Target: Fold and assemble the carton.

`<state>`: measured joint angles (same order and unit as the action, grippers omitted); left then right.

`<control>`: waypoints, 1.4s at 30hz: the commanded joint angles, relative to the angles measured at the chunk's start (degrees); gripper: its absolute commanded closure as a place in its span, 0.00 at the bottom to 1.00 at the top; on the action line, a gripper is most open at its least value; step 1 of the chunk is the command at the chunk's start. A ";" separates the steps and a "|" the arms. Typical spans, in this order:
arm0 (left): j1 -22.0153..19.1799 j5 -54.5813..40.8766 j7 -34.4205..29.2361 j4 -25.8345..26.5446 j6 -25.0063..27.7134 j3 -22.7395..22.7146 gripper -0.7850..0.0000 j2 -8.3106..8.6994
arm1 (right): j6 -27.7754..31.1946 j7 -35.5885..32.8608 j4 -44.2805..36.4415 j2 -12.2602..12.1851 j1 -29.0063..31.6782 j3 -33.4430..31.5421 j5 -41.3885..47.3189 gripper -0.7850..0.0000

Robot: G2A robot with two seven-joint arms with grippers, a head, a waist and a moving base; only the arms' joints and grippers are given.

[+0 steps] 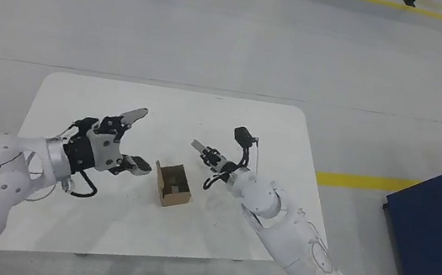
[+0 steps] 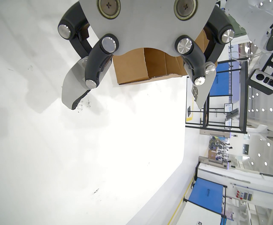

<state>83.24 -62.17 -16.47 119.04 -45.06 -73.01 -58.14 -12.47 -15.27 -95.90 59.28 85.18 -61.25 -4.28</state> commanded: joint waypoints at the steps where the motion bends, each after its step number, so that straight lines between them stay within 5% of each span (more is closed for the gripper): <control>1: -0.01 0.04 0.87 0.03 -1.07 -0.01 0.00 0.01 | -0.03 -0.18 -0.01 -0.01 -0.06 0.04 -0.12 0.00; 5: -0.28 4.73 2.25 1.68 -1.16 0.80 0.00 0.20 | -0.03 -0.18 -0.01 -0.01 -0.06 0.04 -0.12 0.00; 7: -0.33 22.84 3.93 6.24 -4.42 5.38 0.00 1.31 | -0.03 -0.18 -0.01 -0.01 -0.06 0.04 -0.12 0.00; 10: -0.77 39.87 -2.86 7.71 -5.82 8.07 0.00 3.35 | -0.03 -0.18 -0.01 -0.01 -0.06 0.04 -0.12 0.00; 15: 0.49 59.79 -8.42 11.06 -8.43 10.72 0.00 6.03 | -0.03 -0.18 -0.01 -0.01 -0.06 0.04 -0.12 0.00; 18: 0.10 69.29 -11.52 11.34 -8.47 16.31 0.00 6.79 | -0.03 -0.18 -0.01 -0.01 -0.06 0.04 -0.12 0.00; 27: -10.09 71.58 -15.28 5.19 -12.95 29.68 0.00 3.42 | -0.03 -0.18 -0.01 -0.01 -0.06 0.04 -0.12 0.00; 32: -13.75 68.07 -12.64 0.79 -12.95 32.87 0.00 0.68 | -0.03 -0.18 -0.01 -0.01 -0.06 0.04 -0.12 0.00; 39: -17.70 69.44 -10.37 -5.79 -12.95 37.85 0.75 -2.35 | -0.03 -0.18 -0.01 -0.01 -0.06 0.04 -0.12 0.00; 40: -18.17 69.94 -10.73 -6.33 -12.95 38.24 0.93 -2.58 | -0.03 -0.18 -0.01 -0.01 -0.06 0.04 -0.12 0.00; 42: -18.98 71.12 -11.69 -7.21 -12.95 38.84 1.00 -2.93 | -0.03 -0.18 -0.01 -0.01 -0.06 0.04 -0.12 0.00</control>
<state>64.64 8.29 -27.63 112.24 -58.00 -34.43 -60.93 -12.51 -15.45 -95.91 59.28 85.12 -61.21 -4.40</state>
